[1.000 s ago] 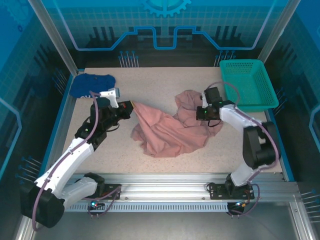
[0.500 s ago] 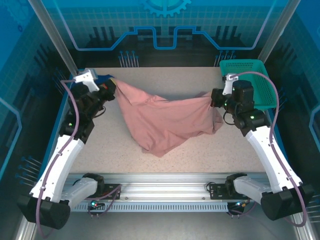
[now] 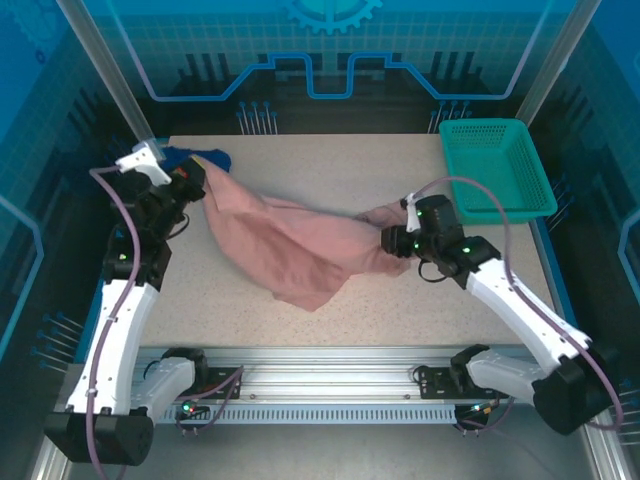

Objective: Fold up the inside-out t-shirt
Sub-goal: Flatten out the T-shirt at the center of the table.

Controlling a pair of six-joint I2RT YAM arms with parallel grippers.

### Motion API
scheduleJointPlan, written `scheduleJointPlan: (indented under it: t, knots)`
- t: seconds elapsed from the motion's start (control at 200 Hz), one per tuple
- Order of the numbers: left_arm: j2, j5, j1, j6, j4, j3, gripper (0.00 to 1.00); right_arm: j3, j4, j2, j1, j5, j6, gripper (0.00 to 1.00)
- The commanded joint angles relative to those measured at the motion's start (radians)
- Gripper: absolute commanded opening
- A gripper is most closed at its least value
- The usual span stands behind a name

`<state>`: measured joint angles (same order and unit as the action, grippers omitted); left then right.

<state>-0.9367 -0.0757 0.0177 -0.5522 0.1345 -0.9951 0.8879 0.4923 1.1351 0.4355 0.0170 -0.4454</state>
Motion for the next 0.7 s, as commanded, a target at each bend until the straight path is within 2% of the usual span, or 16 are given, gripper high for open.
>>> scheduleJointPlan:
  t: [0.0,0.125,0.27,0.415,0.69]
  knots:
    - [0.005,-0.056,0.010,-0.030,0.007,0.077,0.00,-0.041,0.049,0.009,-0.026,0.015,0.017,0.45]
    - [0.005,-0.077,0.009,-0.035,-0.006,0.113,0.00,-0.073,0.028,0.067,-0.039,0.000,0.020,0.46]
    - [0.003,-0.085,0.010,-0.031,-0.014,0.118,0.00,-0.106,-0.030,0.142,0.026,-0.014,0.004,0.51]
    - [-0.004,-0.091,0.010,-0.033,-0.026,0.127,0.00,-0.112,-0.092,0.241,0.035,0.022,0.002,0.51]
    - [-0.004,-0.094,0.010,-0.029,-0.026,0.127,0.00,-0.055,-0.215,0.410,0.034,0.008,0.016,0.50]
